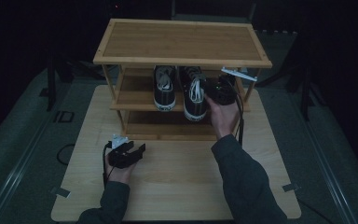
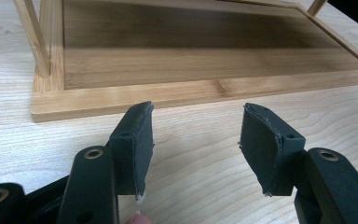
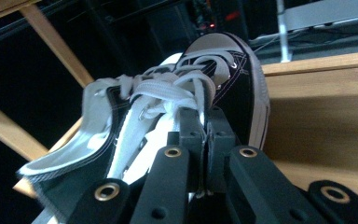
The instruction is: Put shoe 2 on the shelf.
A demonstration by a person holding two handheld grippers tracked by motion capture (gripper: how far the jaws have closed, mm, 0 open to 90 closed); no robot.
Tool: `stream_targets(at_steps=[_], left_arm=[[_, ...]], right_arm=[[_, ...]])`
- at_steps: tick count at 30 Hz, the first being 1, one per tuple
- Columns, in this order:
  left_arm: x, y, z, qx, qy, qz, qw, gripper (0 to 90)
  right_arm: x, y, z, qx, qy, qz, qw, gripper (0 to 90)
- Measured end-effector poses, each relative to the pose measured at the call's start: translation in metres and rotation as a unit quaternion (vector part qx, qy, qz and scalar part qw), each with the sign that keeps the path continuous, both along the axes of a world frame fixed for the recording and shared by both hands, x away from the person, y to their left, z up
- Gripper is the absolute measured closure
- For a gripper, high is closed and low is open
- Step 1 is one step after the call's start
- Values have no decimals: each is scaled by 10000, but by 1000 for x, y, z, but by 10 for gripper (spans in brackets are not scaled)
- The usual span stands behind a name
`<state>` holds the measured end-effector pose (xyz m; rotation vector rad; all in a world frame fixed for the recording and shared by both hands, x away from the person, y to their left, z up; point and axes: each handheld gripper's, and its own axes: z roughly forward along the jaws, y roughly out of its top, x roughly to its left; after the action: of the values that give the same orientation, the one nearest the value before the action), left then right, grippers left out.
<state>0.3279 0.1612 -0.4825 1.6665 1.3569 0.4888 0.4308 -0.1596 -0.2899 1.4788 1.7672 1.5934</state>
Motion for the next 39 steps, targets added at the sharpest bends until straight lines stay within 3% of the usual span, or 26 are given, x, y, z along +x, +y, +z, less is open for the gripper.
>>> stream_targets(at_steps=[7,11,17,25,39], left_arm=[[0,1,0,-13,-6,-2,10000,444],[0,0,0,-11,-16,-1,10000,444],[0,1,1,-9,-9,-8,10000,444],[0,1,1,-22,-20,-2,10000,444],[0,1,0,-22,-9,0,10000,444]], right_arm=[[3,9,-3,-66,-129,-399,9991,882],[4,10,-8,-32,-189,-471,9987,881],[7,10,-17,299,-103,-517,9982,881],[17,11,-25,655,-45,-791,9947,877],[26,29,-25,654,10,-770,9949,868]])
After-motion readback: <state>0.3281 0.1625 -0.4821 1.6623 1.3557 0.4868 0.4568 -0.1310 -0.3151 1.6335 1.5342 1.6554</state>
